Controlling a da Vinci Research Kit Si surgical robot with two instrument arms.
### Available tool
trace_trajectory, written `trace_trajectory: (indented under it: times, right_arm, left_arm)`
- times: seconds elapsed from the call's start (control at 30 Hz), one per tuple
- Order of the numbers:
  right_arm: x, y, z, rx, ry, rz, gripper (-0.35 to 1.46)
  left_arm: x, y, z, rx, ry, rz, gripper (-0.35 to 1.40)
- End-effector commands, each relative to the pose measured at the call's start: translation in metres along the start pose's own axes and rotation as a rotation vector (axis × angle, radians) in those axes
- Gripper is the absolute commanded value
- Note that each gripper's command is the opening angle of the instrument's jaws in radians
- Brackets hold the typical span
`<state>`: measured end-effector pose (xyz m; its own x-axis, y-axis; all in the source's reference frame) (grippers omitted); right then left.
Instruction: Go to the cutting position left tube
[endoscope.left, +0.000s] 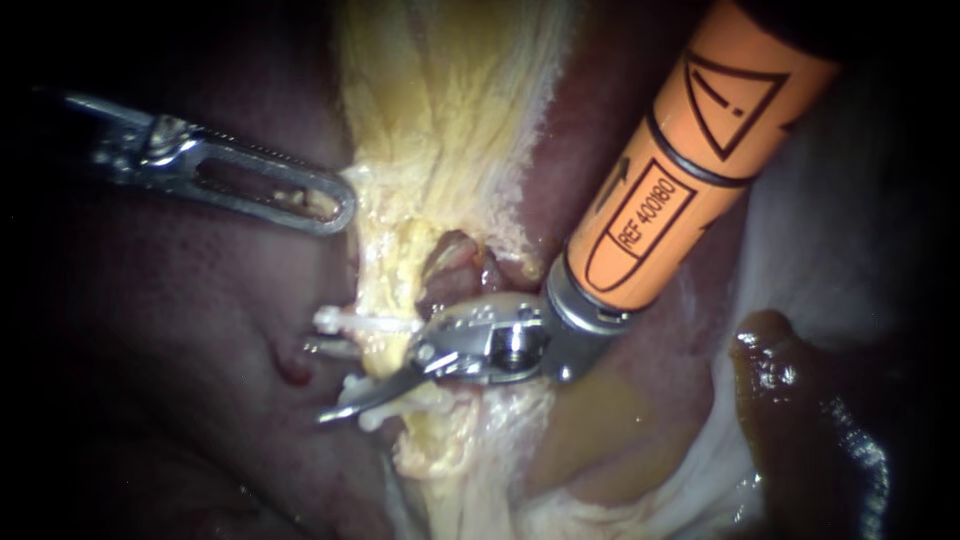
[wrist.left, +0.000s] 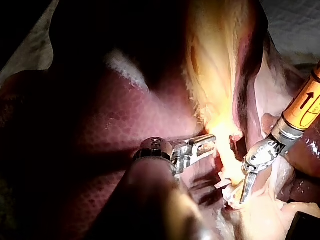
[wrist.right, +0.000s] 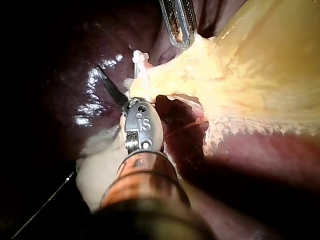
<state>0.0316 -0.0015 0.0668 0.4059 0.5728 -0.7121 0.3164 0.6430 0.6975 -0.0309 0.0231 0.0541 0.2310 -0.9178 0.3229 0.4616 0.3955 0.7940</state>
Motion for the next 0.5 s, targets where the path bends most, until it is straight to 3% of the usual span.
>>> trace_trajectory:
  times: [0.03,0.5]
  right_arm:
    - [0.0002,-0.0002,0.0,0.002,0.002,-0.001,1.4]
    - [0.0005,-0.0003,-0.0001,0.006,0.008,0.0,1.4]
  left_arm:
    - [0.0,0.0,0.0,0.001,0.0,0.0,-0.35]
    - [0.0,0.0001,0.0,0.001,0.0,0.0,-0.35]
